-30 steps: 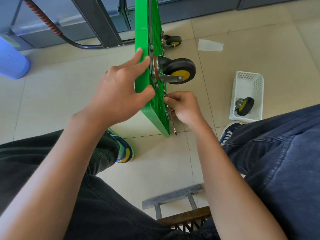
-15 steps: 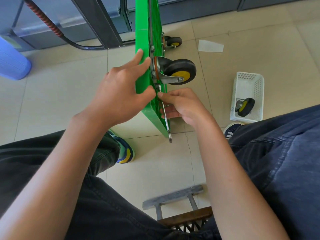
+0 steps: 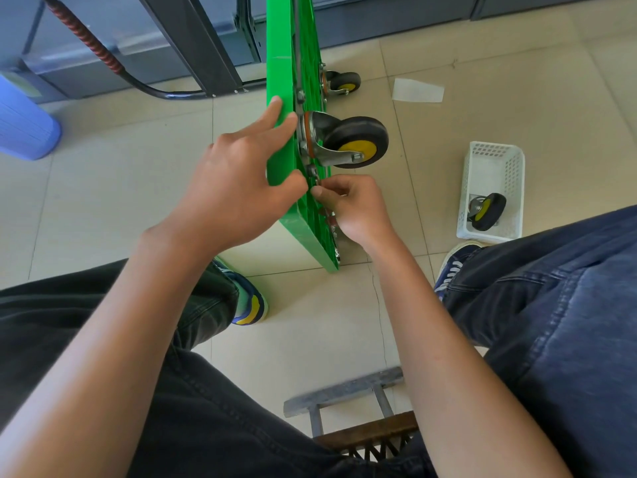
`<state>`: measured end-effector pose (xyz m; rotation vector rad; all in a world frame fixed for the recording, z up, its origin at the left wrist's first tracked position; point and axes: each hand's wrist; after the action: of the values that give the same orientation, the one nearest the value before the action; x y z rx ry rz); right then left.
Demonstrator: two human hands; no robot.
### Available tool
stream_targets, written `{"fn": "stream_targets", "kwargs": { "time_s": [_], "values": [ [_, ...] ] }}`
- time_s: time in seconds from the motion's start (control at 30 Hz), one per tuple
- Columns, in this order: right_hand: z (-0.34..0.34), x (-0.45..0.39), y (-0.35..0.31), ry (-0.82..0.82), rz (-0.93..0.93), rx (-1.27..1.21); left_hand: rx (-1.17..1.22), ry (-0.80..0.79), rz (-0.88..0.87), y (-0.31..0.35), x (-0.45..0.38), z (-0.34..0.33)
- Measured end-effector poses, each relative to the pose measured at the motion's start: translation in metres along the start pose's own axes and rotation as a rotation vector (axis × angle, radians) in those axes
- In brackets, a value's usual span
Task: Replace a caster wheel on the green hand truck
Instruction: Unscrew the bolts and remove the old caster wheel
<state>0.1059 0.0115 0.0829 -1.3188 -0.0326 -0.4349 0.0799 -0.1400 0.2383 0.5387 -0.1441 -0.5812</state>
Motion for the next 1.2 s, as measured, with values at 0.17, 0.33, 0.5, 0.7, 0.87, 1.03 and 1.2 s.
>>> {"fn": "stream_targets", "kwargs": {
  "time_s": [0.17,0.33,0.5,0.7,0.87,1.03,1.2],
  "values": [
    [-0.004,-0.003,0.007,0.047,0.032,0.035,-0.006,-0.001,0.004,0.001,0.0,0.0],
    [-0.005,-0.006,0.01,0.066,0.103,0.085,0.002,-0.004,-0.001,0.0,0.0,0.0],
    [-0.004,-0.004,0.011,0.113,0.191,0.137,0.0,-0.01,-0.005,0.0,-0.001,0.0],
    [0.0,-0.007,0.024,0.137,0.166,0.283,0.004,-0.021,0.007,0.0,-0.001,0.001],
    [0.012,-0.006,0.024,0.042,-0.078,0.14,0.001,-0.023,0.005,0.001,-0.002,0.0],
    [0.022,0.008,-0.007,-0.188,-0.278,-0.266,0.006,-0.017,-0.014,-0.001,-0.002,0.0],
    [0.026,0.013,-0.029,-0.268,-0.347,-0.379,0.005,-0.014,-0.005,-0.002,-0.001,0.001]
  ]
}}
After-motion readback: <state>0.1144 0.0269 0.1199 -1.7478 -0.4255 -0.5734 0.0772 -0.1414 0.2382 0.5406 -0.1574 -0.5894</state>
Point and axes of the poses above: each hand's wrist, its own x-axis away from the middle knuckle, its own z-axis out of the back of the hand, y = z × x, and after that the axes turned 8 degrees about x, right-handed
